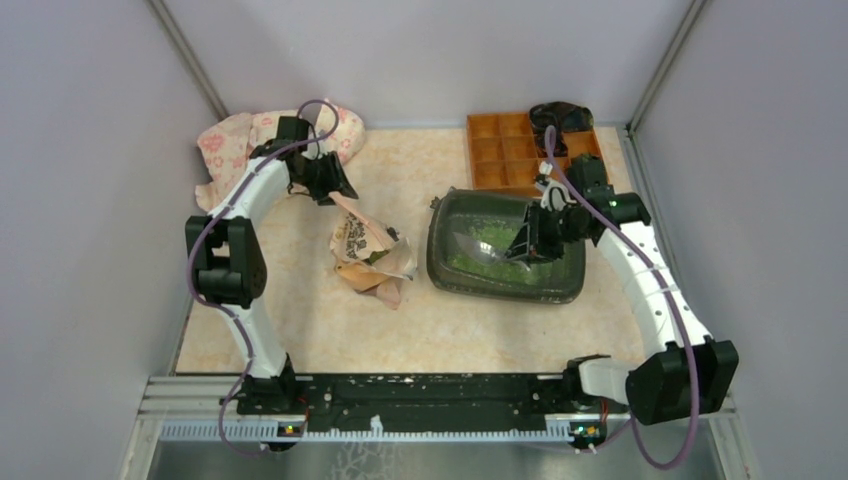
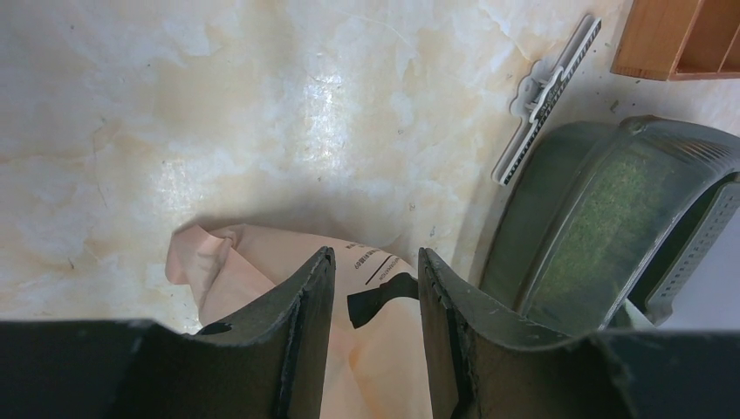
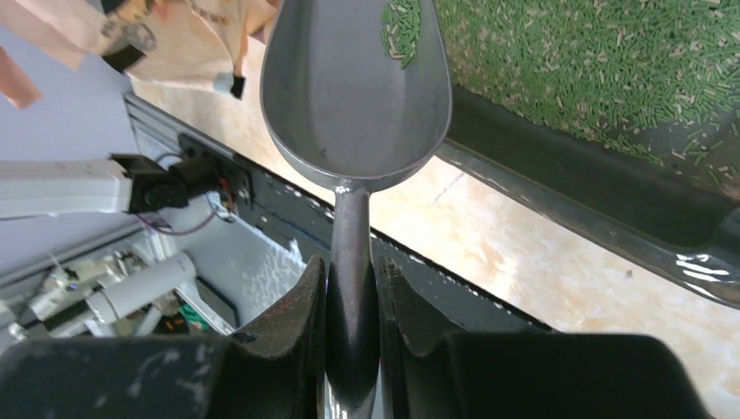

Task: Fill the litter box with clean litter
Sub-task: Pour the cat litter into the litter box.

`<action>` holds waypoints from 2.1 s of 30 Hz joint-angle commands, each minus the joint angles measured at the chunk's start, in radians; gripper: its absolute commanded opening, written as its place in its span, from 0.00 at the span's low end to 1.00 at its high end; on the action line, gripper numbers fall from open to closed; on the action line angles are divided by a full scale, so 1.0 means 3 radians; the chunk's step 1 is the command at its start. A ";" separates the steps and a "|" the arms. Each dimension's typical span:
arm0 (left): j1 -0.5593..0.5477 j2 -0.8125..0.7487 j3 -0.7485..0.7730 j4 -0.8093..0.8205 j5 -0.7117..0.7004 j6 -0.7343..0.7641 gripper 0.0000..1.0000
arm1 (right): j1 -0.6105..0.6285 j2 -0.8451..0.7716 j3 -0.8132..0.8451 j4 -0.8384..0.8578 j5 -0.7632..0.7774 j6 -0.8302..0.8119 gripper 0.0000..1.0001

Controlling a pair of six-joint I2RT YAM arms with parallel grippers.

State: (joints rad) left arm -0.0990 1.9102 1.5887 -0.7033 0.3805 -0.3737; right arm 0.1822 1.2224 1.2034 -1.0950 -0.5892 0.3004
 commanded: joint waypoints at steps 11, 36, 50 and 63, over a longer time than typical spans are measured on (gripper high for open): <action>0.0042 0.0027 0.0092 0.0095 0.0161 -0.0033 0.46 | -0.0354 -0.0103 -0.0469 0.0741 -0.0735 0.0419 0.00; 0.0090 -0.0001 0.0100 0.0064 0.0188 -0.0033 0.46 | -0.0482 -0.0308 -0.0256 0.0449 -0.0246 0.0222 0.00; 0.0095 0.0032 0.0168 -0.0021 0.0019 0.0008 0.46 | 0.1185 -0.0361 0.0935 -0.0430 0.1578 -0.0146 0.00; 0.0090 0.0064 0.0192 -0.0085 -0.0106 -0.0010 0.46 | 0.1960 -0.0319 0.1003 -0.0369 0.2247 -0.0345 0.00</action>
State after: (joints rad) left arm -0.0757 1.9114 1.6100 -0.7109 0.3676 -0.3801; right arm 0.6979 1.1042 1.4418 -1.2484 0.0296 0.2379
